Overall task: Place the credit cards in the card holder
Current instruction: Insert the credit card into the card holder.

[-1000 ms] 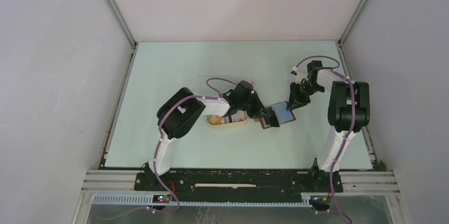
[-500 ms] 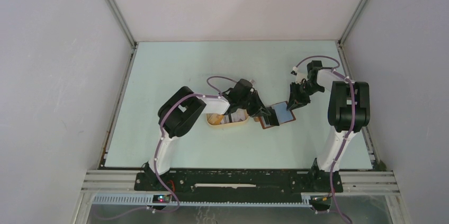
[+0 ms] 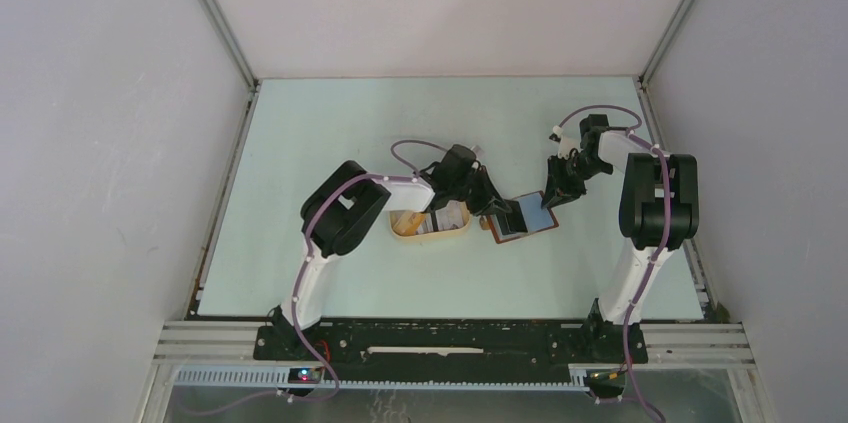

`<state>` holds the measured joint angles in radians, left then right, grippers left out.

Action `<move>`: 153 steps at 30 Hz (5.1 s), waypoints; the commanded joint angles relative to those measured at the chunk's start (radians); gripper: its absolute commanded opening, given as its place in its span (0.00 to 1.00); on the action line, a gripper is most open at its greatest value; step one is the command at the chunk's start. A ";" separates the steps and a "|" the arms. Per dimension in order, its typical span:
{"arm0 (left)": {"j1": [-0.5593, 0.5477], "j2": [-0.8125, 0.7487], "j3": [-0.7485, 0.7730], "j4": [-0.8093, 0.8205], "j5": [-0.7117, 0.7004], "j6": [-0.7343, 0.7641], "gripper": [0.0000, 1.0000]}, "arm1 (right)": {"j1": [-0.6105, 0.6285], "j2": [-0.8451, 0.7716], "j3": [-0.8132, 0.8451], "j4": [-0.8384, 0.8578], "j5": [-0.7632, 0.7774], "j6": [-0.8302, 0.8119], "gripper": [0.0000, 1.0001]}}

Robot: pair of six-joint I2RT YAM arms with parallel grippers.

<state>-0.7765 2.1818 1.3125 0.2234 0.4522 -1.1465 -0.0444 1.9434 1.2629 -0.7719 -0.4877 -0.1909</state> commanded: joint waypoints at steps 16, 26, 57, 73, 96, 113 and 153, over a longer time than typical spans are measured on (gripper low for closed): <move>0.006 0.038 0.046 0.006 -0.089 0.025 0.00 | 0.007 0.006 -0.020 0.056 0.052 -0.009 0.29; -0.022 0.037 0.012 0.086 -0.120 -0.035 0.00 | 0.009 0.006 -0.020 0.056 0.051 -0.008 0.30; -0.033 0.076 0.039 0.058 -0.077 -0.038 0.16 | 0.094 -0.313 -0.093 -0.051 -0.383 -0.394 0.03; -0.030 0.092 0.045 0.081 -0.046 -0.073 0.20 | 0.221 -0.449 -0.329 0.235 -0.343 -0.360 0.01; -0.026 0.098 0.047 0.085 -0.042 -0.080 0.22 | 0.254 -0.302 -0.330 0.363 -0.066 0.205 0.00; -0.024 0.098 0.046 0.088 -0.038 -0.082 0.25 | 0.261 -0.296 -0.332 0.362 0.136 0.237 0.00; -0.020 -0.019 0.105 -0.104 -0.136 0.145 0.10 | -0.021 -0.262 -0.167 0.185 -0.115 -0.003 0.04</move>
<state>-0.7982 2.1952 1.3560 0.1913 0.3519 -1.0668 -0.0624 1.6440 1.0485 -0.5346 -0.6350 -0.1593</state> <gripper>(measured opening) 0.099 0.040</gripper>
